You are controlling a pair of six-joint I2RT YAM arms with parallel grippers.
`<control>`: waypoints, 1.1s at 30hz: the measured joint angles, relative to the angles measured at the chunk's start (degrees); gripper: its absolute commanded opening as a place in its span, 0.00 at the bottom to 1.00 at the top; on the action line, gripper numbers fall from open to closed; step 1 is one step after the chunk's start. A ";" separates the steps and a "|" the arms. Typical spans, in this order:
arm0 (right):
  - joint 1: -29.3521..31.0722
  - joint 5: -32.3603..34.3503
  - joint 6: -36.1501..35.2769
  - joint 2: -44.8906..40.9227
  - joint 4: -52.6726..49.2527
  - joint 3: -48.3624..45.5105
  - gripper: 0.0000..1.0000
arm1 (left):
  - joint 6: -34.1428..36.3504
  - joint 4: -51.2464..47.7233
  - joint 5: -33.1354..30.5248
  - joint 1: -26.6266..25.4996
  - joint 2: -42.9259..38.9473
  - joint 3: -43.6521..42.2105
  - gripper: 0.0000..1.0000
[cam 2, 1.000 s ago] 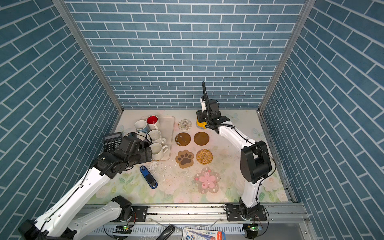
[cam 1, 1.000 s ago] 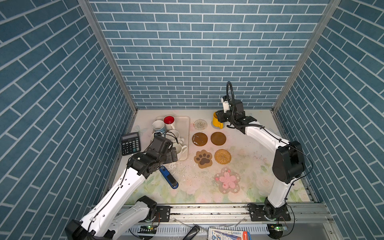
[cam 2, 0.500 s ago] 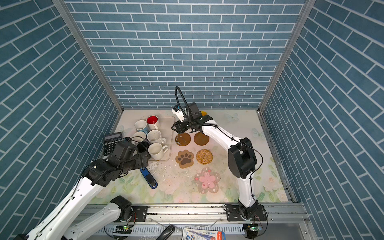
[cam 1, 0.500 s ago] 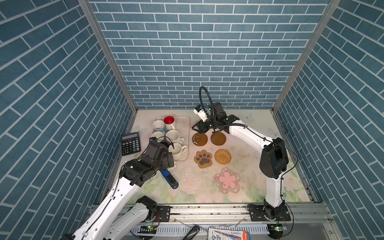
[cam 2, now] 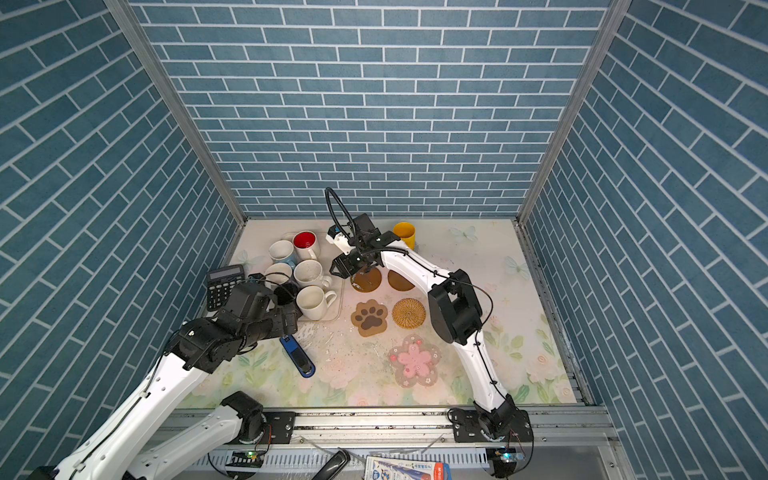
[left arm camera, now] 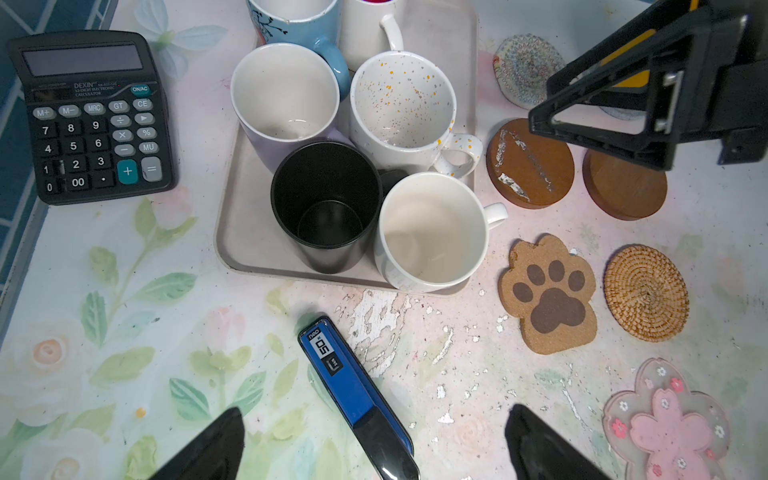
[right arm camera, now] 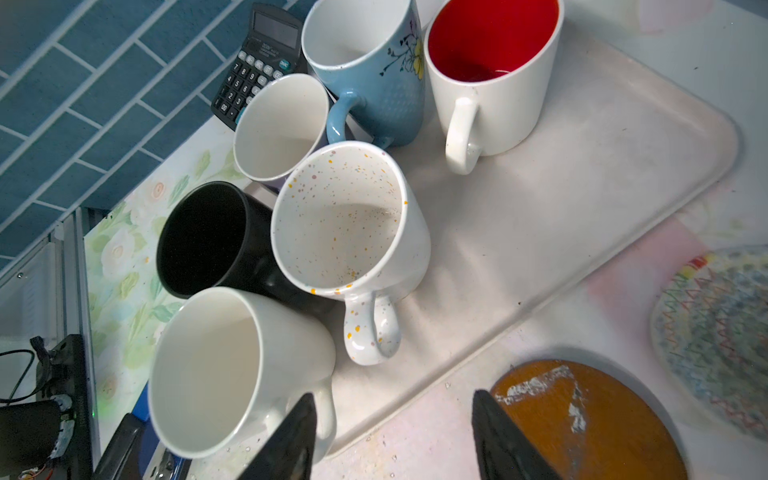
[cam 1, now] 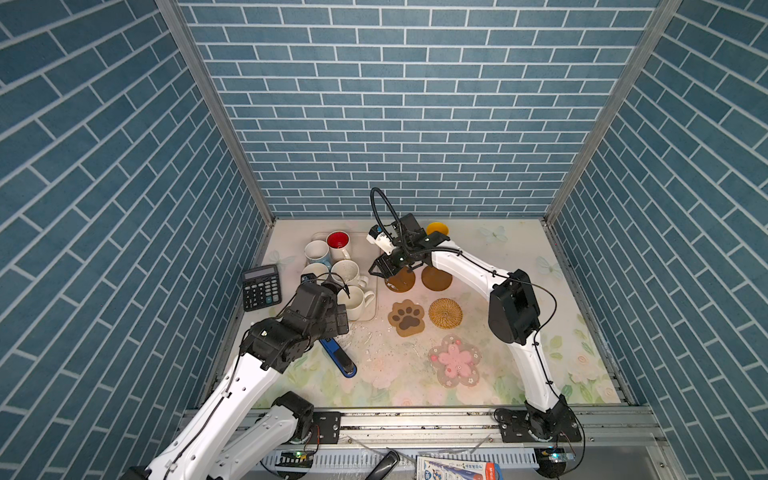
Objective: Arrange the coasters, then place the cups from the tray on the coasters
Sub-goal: 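Move the right gripper back over the speckled white mug on the tray, then grasp the speckled white mug with the right gripper and lift it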
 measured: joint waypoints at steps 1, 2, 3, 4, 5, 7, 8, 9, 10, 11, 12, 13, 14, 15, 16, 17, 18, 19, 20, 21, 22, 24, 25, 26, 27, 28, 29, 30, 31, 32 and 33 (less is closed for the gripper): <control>0.11 0.02 0.02 1.11 -0.42 1.22 0.60 | 0.20 0.35 0.00 0.00 0.22 -0.11 0.99; 0.24 0.02 0.02 2.23 -0.70 2.40 0.60 | 0.33 0.76 -0.02 0.00 0.42 -0.35 0.99; 0.39 0.07 0.00 3.19 -0.98 3.39 0.60 | 0.42 0.96 -0.02 0.00 0.61 -0.55 0.99; 0.55 0.04 0.02 4.07 -1.31 4.31 0.60 | 0.55 1.05 -0.02 0.00 0.92 -0.70 0.99; 0.74 0.07 0.00 5.05 -1.73 5.22 0.60 | 0.63 1.25 -0.02 0.00 1.25 -0.85 0.99; 1.09 0.07 0.00 6.49 -2.49 6.75 0.60 | 0.79 1.51 0.00 0.00 1.70 -0.94 0.99; 1.33 0.07 0.00 7.19 -2.95 7.50 0.60 | 0.83 1.70 0.00 0.00 1.81 -0.94 0.99; 1.49 0.07 0.00 7.63 -3.26 7.93 0.60 | 0.85 1.88 0.00 0.00 1.86 -0.96 0.99; 1.68 0.04 0.00 8.13 -3.65 8.48 0.60 | 0.90 2.01 0.00 0.00 1.86 -0.94 0.99; 1.84 0.07 0.00 8.55 -3.82 8.94 0.60 | 0.90 2.10 -0.02 0.00 1.86 -0.94 0.99; 1.90 0.07 0.00 8.90 -3.91 9.31 0.60 | 0.92 2.16 -0.02 0.00 1.86 -0.94 0.99; 1.97 0.07 0.00 9.27 -3.96 9.73 0.60 | 0.94 2.19 -0.02 0.00 1.86 -0.94 0.99; 2.08 0.07 0.00 9.75 -4.07 10.27 0.60 | 0.98 2.23 -0.02 0.00 1.86 -0.96 0.99; 2.12 0.07 0.00 10.16 -4.20 10.82 0.60 | 1.03 2.23 -0.04 0.00 1.86 -0.96 0.99; 2.12 0.07 0.00 10.62 -4.24 11.26 0.59 | 1.05 2.23 -0.07 0.00 1.86 -0.96 0.99; 2.12 0.07 0.00 10.99 -4.39 11.74 0.59 | 1.05 2.23 -0.11 0.00 1.86 -0.94 0.99; 2.16 0.07 0.00 11.37 -4.44 12.04 0.58 | 1.05 2.23 -0.15 0.00 1.84 -0.94 0.99; 2.16 0.04 0.00 11.76 -4.52 12.35 0.57 | 1.05 2.23 -0.20 0.00 1.84 -0.94 0.99; 2.19 -0.11 0.00 12.15 -4.76 12.85 0.55 | 1.05 2.23 -0.20 0.00 1.84 -0.94 0.99; 2.29 -0.09 -0.11 12.44 -4.74 13.09 0.54 | 1.05 2.23 -0.22 0.00 1.84 -0.94 0.99; 2.40 -0.09 -0.28 12.79 -4.83 13.51 0.52 | 1.05 2.23 -0.22 0.00 1.84 -0.96 0.99; 2.49 0.04 -0.76 13.35 -4.87 14.16 0.48 | 1.05 2.23 -0.22 0.00 1.84 -0.96 0.99; 2.60 0.11 -0.94 13.70 -5.01 14.60 0.45 | 1.05 2.23 -0.22 0.00 1.86 -0.94 0.99; 2.69 0.13 -1.09 14.05 -5.01 15.02 0.42 | 1.05 2.23 -0.22 0.00 1.86 -0.94 0.99; 2.82 0.24 -1.20 14.36 -5.09 15.32 0.38 | 1.05 2.23 -0.22 0.00 1.86 -0.96 0.99; 2.93 0.33 -1.40 14.62 -5.14 15.61 0.36 | 1.05 2.23 -0.22 0.00 1.86 -0.94 0.99; 3.04 0.52 -1.31 14.78 -5.14 15.74 0.32 | 1.07 2.21 -0.22 0.00 1.86 -0.94 0.99; 3.17 0.63 -1.55 14.84 -5.14 15.74 0.31 | 1.05 2.21 -0.24 0.00 1.86 -0.94 0.99; 3.21 0.55 -1.70 14.84 -5.14 15.74 0.30 | 1.05 2.19 -0.24 0.00 1.86 -0.94 0.99; 3.28 0.68 -1.68 14.84 -5.11 15.82 0.28 | 1.05 2.19 -0.24 0.00 1.86 -0.94 0.99; 3.30 0.74 -1.75 14.84 -5.05 15.82 0.25 | 1.05 2.16 -0.31 0.00 1.86 -0.94 0.99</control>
